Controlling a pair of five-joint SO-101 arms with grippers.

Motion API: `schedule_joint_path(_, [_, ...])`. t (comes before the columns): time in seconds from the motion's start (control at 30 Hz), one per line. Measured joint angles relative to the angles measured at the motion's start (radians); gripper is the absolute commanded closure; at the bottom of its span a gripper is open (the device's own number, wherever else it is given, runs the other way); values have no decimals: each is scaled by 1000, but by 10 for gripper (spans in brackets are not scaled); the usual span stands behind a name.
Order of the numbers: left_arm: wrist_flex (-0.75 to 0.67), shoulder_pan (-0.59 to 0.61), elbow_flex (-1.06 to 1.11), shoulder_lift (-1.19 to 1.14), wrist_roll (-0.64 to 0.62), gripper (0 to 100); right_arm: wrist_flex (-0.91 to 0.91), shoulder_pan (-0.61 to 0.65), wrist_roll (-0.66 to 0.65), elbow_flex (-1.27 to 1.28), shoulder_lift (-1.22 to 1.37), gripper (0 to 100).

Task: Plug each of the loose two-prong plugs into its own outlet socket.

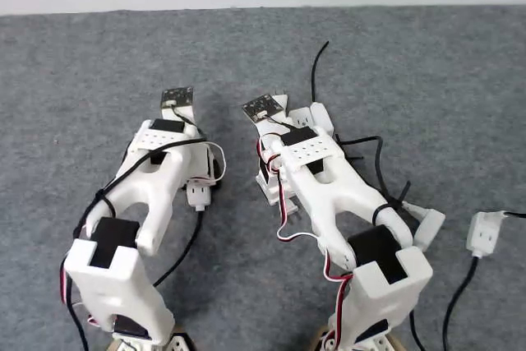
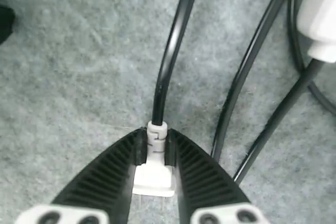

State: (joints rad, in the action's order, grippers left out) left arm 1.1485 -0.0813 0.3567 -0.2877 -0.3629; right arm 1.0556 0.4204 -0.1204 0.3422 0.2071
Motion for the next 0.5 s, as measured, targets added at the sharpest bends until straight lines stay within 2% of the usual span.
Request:
schedule_joint_path(0.1, [0, 8, 25, 37, 8, 758, 0, 0, 0, 0, 0, 990])
schedule_joint_path(0.3, [-2, 20, 114, 173, 124, 758, 0, 0, 0, 0, 0, 990])
schedule_joint_path(0.5, [-51, 37, 304, 391, 236, 758, 0, 0, 0, 0, -41, 990])
